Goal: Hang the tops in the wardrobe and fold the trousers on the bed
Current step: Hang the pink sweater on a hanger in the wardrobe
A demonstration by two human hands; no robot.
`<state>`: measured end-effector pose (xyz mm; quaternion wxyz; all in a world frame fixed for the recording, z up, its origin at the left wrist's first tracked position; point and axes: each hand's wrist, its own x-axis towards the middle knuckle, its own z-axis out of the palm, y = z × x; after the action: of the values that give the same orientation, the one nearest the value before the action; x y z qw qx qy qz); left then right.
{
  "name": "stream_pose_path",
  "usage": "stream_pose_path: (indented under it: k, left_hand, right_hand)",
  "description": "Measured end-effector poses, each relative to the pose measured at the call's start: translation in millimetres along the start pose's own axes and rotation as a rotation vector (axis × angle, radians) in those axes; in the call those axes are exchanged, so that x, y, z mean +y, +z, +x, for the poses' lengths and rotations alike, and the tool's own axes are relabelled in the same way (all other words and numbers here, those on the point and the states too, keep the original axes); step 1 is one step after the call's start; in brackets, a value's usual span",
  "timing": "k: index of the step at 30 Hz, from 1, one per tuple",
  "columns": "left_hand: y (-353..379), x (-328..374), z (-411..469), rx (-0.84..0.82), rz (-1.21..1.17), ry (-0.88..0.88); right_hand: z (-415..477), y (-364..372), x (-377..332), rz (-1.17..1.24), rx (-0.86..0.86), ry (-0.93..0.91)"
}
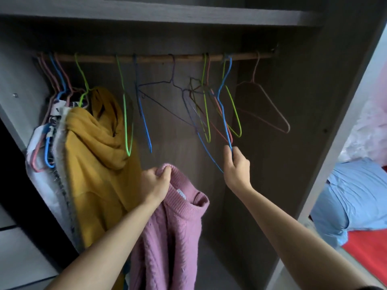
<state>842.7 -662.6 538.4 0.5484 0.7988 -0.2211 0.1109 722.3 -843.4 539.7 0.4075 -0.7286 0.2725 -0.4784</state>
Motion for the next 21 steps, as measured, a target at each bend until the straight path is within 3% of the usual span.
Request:
stream_pose_path:
  k: [5, 11, 17, 21]
  left_hand:
    - [3.7, -7.9, -9.8, -0.013, 0.04, -0.053]
    - [10.3, -10.6, -24.3, -0.063, 0.083, -0.081]
    - [19.3, -20.4, -39.8, -0.133, 0.107, -0.024]
    - [25.7, -21.5, -50.0, -0.283, 0.154, 0.087]
  right_hand:
    - [-49.0, -27.8, 39.5, -0.019, 0.031, -0.08]
    - [-77.3, -39.8, 75.7, -0.145, -0.162, 0.202]
    - [-93.5, -54.1, 72.9, -0.38, -0.159, 0.239]
    - [-119.0, -82.0, 87.7, -0.293, -0.221, 0.328]
